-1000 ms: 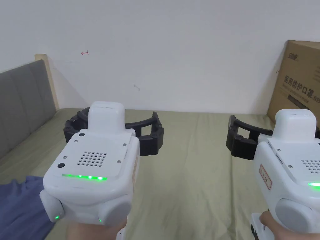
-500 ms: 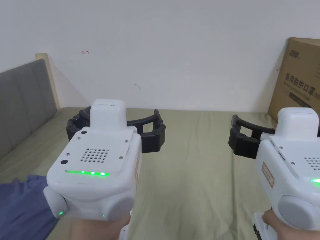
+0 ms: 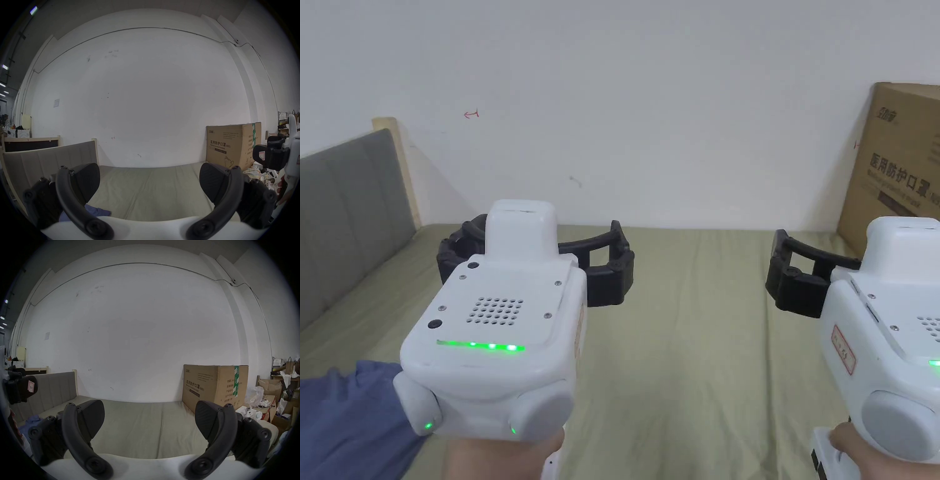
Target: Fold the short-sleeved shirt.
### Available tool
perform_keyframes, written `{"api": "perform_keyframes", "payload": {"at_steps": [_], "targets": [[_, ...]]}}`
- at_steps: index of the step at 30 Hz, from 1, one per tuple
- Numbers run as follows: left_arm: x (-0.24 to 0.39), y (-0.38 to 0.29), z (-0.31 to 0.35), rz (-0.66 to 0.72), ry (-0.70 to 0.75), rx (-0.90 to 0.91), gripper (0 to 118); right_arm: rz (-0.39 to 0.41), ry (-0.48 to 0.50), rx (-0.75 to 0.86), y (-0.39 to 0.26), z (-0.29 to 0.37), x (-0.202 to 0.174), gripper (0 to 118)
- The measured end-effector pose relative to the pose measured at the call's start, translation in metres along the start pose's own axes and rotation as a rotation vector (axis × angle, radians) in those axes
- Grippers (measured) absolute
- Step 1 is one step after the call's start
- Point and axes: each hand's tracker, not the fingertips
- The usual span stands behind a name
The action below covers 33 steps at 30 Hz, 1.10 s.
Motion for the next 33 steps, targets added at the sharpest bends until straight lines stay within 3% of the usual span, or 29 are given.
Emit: {"api": "perform_keyframes", "payload": {"at_steps": [33], "targets": [[-0.0019, -0.0088, 0.0016, 0.021, 0.002, -0.014, 118, 0.039, 0.045, -0.024, -0.0099, 0.0007, -0.0087, 113]]}}
